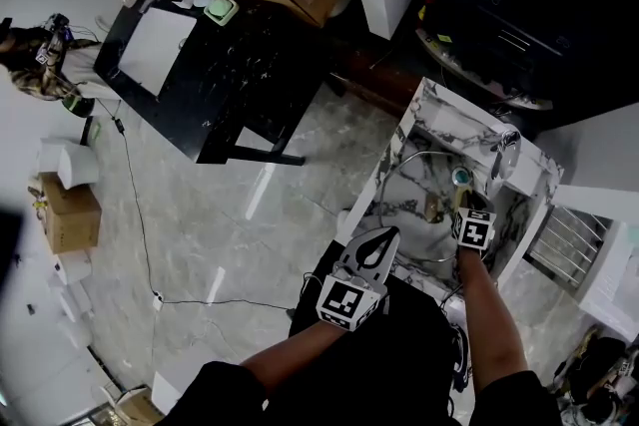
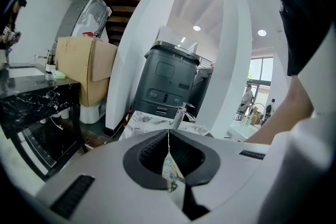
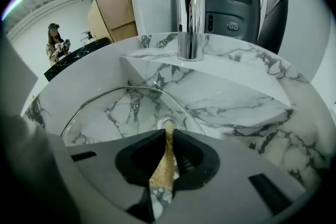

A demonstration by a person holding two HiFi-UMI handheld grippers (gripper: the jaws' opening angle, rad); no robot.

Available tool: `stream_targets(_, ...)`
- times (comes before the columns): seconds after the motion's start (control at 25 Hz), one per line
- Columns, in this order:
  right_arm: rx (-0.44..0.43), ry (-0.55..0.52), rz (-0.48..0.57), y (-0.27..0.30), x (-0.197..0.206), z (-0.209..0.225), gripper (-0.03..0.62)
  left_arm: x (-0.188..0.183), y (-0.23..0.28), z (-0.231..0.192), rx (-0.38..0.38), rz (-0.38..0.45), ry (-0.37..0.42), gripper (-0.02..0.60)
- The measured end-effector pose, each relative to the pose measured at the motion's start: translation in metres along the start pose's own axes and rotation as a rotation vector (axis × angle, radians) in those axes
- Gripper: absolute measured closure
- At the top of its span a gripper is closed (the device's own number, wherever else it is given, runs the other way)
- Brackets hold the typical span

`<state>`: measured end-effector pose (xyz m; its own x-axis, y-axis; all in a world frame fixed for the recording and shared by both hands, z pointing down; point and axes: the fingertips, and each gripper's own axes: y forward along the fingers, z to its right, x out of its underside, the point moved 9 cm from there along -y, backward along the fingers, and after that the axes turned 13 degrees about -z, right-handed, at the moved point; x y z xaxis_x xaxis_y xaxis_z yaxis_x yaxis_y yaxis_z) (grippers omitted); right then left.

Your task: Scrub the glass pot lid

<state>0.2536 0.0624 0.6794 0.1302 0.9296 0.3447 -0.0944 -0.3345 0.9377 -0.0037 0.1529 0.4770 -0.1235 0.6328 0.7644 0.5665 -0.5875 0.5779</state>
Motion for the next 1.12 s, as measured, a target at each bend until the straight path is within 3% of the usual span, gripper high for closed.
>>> stream_targets(1.12, 0.025, -0.064, -0.109, -0.024, 0.049, -0.011, 0.534, 0.006, -0.021, -0.01, 0.019, -0.005, 0.03, 0.563)
